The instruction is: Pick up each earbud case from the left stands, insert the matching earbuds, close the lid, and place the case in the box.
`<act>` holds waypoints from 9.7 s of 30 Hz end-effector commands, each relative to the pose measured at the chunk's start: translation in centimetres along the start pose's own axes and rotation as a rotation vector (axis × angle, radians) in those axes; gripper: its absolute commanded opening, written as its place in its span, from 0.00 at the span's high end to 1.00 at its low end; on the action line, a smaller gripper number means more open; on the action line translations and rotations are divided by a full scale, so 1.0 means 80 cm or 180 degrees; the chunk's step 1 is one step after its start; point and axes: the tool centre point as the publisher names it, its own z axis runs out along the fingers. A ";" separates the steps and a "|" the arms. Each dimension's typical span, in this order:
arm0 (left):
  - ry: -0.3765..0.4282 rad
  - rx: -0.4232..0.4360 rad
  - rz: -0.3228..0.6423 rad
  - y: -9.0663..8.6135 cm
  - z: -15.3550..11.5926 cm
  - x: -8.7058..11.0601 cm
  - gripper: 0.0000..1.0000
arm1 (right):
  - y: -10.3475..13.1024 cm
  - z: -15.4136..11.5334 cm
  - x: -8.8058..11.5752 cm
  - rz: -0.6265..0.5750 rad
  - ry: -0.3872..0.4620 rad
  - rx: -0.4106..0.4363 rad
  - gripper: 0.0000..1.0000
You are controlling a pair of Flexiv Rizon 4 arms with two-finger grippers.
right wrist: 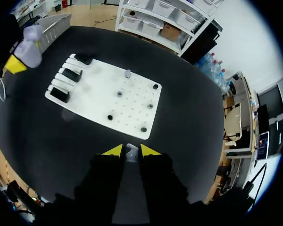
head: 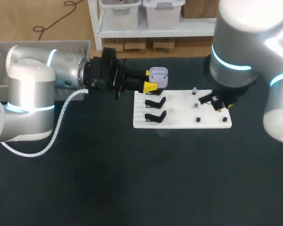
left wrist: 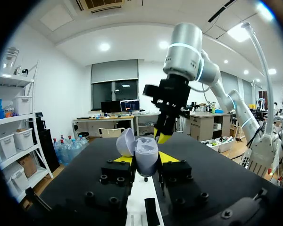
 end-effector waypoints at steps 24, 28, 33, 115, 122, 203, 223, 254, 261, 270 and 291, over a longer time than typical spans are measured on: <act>-0.0003 -0.0016 0.0008 -0.002 0.000 0.000 1.00 | 0.078 -0.097 -0.033 0.0530 0.0171 0.0185 1.00; -0.0003 -0.0016 0.0008 -0.002 0.000 0.000 1.00 | 0.078 -0.097 -0.033 0.0530 0.0171 0.0185 1.00; -0.0003 -0.0016 0.0008 -0.002 0.000 0.000 1.00 | 0.086 -0.102 -0.041 0.0517 0.0135 0.0183 1.00; -0.0073 0.0039 -0.0015 -0.009 0.017 0.011 1.00 | 0.135 -0.092 -0.130 0.2759 0.1097 0.0684 1.00; -0.0073 0.0039 -0.0015 -0.009 0.017 0.011 1.00 | 0.134 -0.090 -0.136 0.2924 0.1138 0.0726 1.00; -0.0073 0.0039 -0.0015 -0.009 0.017 0.011 1.00 | 0.016 -0.138 -0.100 0.3146 0.0802 -0.1125 0.00; -0.0073 0.0039 -0.0015 -0.009 0.017 0.011 1.00 | -0.058 -0.032 -0.174 0.2373 0.0509 -0.1338 0.00; -0.0073 0.0039 -0.0015 -0.009 0.017 0.011 1.00 | -0.017 0.091 -0.167 0.2106 0.0793 -0.0723 0.00; -0.0073 0.0039 -0.0015 -0.009 0.017 0.011 1.00 | -0.017 0.091 -0.167 0.2106 0.0793 -0.0723 0.00; -0.0073 0.0039 -0.0015 -0.009 0.017 0.011 1.00 | -0.017 0.091 -0.167 0.2106 0.0793 -0.0723 0.00; -0.0073 0.0039 -0.0015 -0.009 0.017 0.011 1.00 | 0.003 0.134 -0.171 0.2522 0.0373 -0.0306 0.01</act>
